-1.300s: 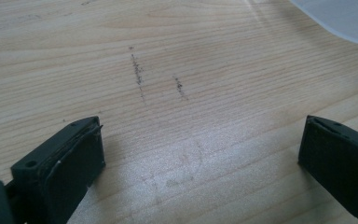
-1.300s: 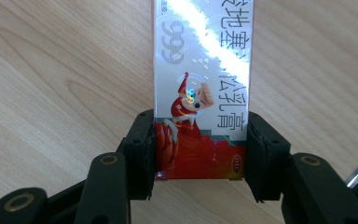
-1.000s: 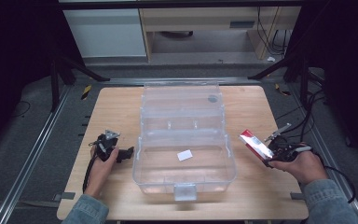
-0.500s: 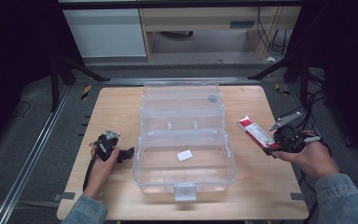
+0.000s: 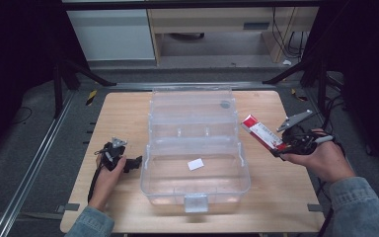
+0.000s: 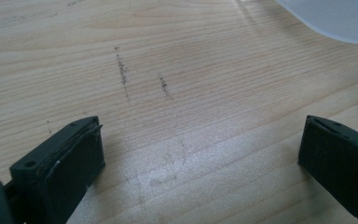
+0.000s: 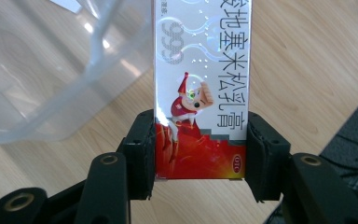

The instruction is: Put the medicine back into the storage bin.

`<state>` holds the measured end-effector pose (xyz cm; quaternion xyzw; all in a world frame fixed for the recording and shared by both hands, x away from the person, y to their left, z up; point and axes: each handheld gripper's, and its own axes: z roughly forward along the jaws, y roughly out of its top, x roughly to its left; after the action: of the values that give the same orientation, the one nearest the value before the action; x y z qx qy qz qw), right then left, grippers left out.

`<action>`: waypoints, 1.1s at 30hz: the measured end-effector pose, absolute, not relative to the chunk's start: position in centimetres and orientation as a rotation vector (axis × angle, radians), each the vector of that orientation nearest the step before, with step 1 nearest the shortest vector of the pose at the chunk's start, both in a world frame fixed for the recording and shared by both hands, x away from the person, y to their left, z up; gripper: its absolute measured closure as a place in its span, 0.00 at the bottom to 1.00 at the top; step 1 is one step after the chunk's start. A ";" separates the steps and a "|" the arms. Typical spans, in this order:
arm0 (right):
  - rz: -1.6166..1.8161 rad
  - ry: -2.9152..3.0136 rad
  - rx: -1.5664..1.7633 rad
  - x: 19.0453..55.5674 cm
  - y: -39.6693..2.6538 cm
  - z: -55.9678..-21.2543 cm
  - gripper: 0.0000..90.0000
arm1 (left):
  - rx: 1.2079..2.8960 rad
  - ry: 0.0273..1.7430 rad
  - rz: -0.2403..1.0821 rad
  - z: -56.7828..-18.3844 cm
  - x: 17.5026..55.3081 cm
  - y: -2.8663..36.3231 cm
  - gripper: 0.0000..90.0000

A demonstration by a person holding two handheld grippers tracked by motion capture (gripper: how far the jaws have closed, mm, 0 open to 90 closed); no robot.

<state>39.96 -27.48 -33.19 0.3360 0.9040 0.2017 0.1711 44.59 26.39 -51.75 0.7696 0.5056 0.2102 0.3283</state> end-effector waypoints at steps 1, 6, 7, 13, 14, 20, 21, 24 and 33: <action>0.585 2.572 0.936 39.9 -27.1 -33.0 0.57 | 2.015 1.322 0.550 -51.8 44.6 26.4 0.00; 0.601 2.598 0.865 40.0 -25.4 -32.3 0.57 | 2.017 1.322 0.550 -51.7 44.5 26.3 0.00; 0.605 2.601 0.853 40.0 -25.0 -32.2 0.57 | 2.017 1.322 0.550 -51.7 44.5 26.3 0.00; 0.625 2.636 0.771 40.3 -22.9 -31.6 0.57 | 2.016 1.322 0.550 -51.7 44.5 26.3 0.00; 0.621 2.640 0.761 40.4 -22.5 -31.6 0.57 | 2.014 1.323 0.550 -51.7 44.5 26.3 0.00; 0.596 2.661 0.706 40.8 -20.6 -31.3 0.57 | 2.014 1.323 0.550 -51.8 44.5 26.3 0.00; 0.596 2.665 0.694 40.9 -20.3 -31.3 0.57 | 2.015 1.321 0.551 -51.7 44.5 26.3 0.00; 0.592 2.682 0.656 41.0 -19.3 -31.3 0.57 | 2.015 1.321 0.551 -51.7 44.5 26.3 0.00; 0.573 2.730 0.566 41.1 -16.8 -31.7 0.57 | 2.017 1.320 0.550 -51.7 44.5 26.3 0.00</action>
<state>41.08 -16.81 -31.68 0.1966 0.9487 0.1989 0.1471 44.54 26.34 -51.75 0.7705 0.5042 0.2101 0.3286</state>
